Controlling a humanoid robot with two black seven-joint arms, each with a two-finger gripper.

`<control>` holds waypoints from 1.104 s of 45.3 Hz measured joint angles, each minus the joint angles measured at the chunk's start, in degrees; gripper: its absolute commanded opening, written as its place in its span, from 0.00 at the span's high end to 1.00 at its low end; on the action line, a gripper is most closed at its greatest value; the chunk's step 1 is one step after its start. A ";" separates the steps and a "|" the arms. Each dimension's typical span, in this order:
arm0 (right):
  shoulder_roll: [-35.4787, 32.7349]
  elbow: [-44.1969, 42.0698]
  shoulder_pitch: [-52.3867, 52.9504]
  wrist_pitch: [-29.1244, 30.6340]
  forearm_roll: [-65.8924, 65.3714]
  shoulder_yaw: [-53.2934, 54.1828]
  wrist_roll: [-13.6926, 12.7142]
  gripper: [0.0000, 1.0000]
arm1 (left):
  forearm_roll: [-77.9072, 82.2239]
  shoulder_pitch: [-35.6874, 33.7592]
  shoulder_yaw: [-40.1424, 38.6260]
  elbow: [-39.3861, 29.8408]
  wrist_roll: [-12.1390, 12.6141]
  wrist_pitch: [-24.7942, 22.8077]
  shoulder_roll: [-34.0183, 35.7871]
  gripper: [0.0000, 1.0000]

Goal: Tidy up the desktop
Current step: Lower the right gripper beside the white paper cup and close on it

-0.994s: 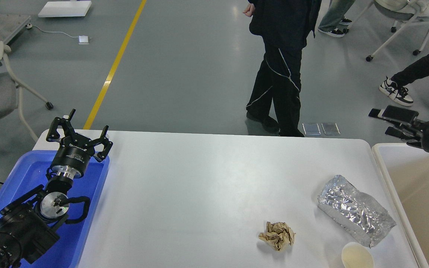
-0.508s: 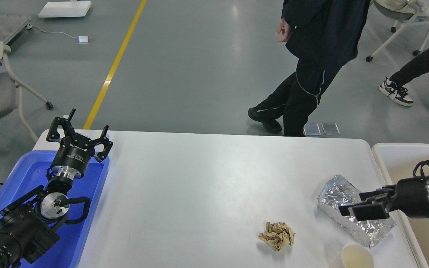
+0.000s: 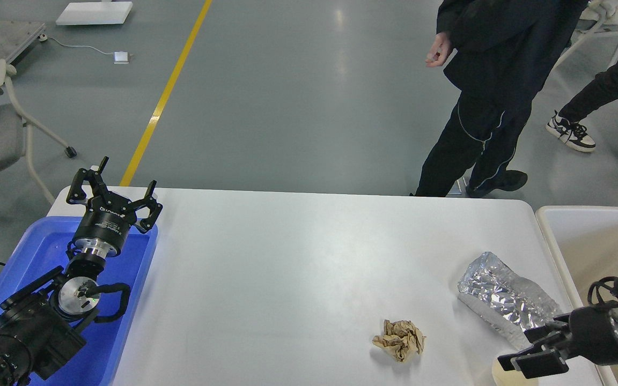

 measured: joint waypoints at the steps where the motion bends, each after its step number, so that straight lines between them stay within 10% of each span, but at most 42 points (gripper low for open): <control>1: -0.02 -0.07 -0.21 -0.17 -0.09 -0.06 0.01 0.02 | 0.00 0.00 0.00 0.00 0.00 0.00 0.00 0.00; 50: 3.57 -9.14 -9.51 -10.85 0.39 0.02 0.16 0.20 | 0.00 0.00 0.00 0.01 0.00 -0.02 0.00 0.00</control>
